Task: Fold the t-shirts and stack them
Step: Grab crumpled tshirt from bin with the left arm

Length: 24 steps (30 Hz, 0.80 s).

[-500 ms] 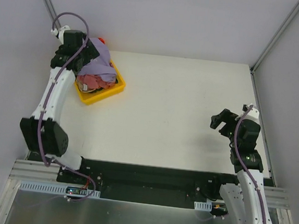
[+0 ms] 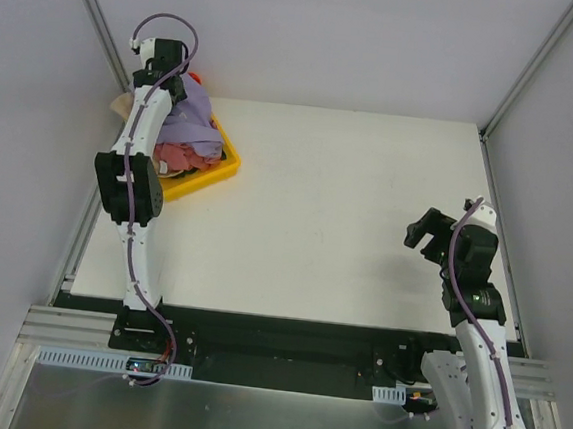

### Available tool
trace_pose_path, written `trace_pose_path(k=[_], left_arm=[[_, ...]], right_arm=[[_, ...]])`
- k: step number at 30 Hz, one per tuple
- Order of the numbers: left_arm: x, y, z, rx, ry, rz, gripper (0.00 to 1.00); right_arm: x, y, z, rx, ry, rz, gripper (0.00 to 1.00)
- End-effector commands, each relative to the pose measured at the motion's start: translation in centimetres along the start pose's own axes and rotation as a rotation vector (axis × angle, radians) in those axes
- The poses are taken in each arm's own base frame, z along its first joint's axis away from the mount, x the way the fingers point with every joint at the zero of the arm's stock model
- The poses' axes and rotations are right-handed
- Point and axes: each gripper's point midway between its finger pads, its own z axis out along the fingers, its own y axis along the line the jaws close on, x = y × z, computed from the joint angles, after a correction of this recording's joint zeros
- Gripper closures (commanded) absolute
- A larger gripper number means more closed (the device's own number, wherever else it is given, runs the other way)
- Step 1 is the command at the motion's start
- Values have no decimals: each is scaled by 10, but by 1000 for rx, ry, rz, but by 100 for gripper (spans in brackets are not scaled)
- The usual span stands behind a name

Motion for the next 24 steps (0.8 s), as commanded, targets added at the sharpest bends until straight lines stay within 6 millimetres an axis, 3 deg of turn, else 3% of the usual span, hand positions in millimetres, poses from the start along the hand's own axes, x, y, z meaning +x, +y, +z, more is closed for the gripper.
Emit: trace_pose_path(k=[1, 3, 4, 6, 10, 16, 17, 24], left_arm=[[-22, -1, 7, -7, -46, 67, 64], [-31, -3, -5, 19, -60, 57, 92], [-39, -3, -14, 36, -76, 55, 100], [-54, -6, -34, 84, -103, 62, 100], [-91, -17, -102, 269, -174, 61, 100], [-129, -33, -241, 625, -291, 20, 100], [-125, -48, -272, 714, -306, 45, 100], [-105, -97, -453, 1177, -485, 217, 100]], right_arm=[[-20, 5, -7, -19, -60, -22, 4], [-20, 6, -8, -26, -65, -29, 4], [-21, 7, -8, -33, -67, -34, 4], [-23, 8, -10, -37, -71, -38, 4], [-23, 10, -12, -47, -71, -37, 4], [-29, 14, -18, -72, -105, -30, 4], [-29, 21, -19, -111, -103, -32, 4], [-35, 25, -27, -140, -154, -30, 4]])
